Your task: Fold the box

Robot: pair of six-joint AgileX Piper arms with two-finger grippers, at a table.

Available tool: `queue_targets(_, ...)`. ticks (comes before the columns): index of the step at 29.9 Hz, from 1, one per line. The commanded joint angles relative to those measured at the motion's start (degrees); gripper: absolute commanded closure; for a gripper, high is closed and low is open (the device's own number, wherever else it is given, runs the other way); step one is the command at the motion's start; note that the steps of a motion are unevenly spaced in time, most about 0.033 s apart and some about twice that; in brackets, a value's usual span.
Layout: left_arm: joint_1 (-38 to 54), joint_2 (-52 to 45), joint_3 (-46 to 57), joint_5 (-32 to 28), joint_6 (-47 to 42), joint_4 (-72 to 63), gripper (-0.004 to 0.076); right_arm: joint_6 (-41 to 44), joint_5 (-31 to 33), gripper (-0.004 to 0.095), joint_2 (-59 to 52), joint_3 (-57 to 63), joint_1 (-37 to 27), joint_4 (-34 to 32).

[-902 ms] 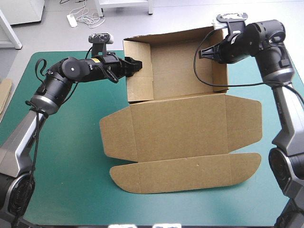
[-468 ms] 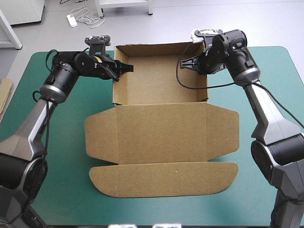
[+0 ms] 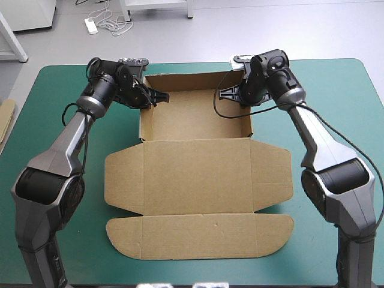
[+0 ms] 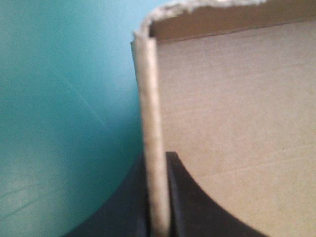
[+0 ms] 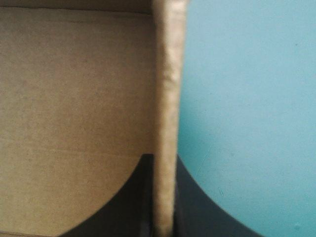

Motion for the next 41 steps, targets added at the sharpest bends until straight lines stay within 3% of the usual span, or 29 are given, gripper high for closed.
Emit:
queue_targets(1, -0.6, -1.3, -2.1, 0.9, 0.9, -1.4, 0.0733, -0.3, 0.0, 0.0909, -1.0, -1.7, 0.1, 0.3)
queue_targets(16, -0.6, 4.3, -2.5, 3.4, 0.6, -0.3, 0.0732, 0.8, 0.0, 0.0906, 5.2, -1.6, -0.5, 2.5)
queue_targets(20, -0.6, 4.3, -2.6, 2.7, 0.6, 0.2, 0.0713, -0.5, 0.0, 0.0820, 5.1, -1.6, -0.5, 1.7)
queue_targets(23, -0.6, 4.3, -2.7, 2.5, 1.3, 0.2, 0.0620, -1.3, 0.0, 0.0662, 4.5, -1.6, -0.5, 0.3)
queue_targets(26, -0.6, 4.3, -3.4, 2.6, 2.0, 0.2, 0.0471, -1.9, 0.0, 0.0483, 3.5, -1.6, -0.6, -0.3)
queue_targets(29, -0.6, 4.2, -5.6, 3.6, 2.4, 0.2, 0.0334, -3.0, 0.0, 0.0374, 2.8, -1.6, -0.6, -0.3)
queue_targets(32, -0.6, 4.2, -9.9, 5.3, 3.8, 1.1, 0.0262, -3.2, 0.0, 0.0354, 2.3, -1.6, -0.6, -0.8)
queue_targets(37, -0.6, 4.2, -18.2, 10.7, 3.9, 5.6, 0.0257, -3.7, 0.0, 0.0354, 1.8, -1.6, -0.6, 0.5)
queue_targets(41, -0.6, 1.8, -21.2, 10.7, 4.1, 5.9, 0.0258, -4.5, 0.0, 0.0354, 0.6, -1.6, -0.6, -0.3)
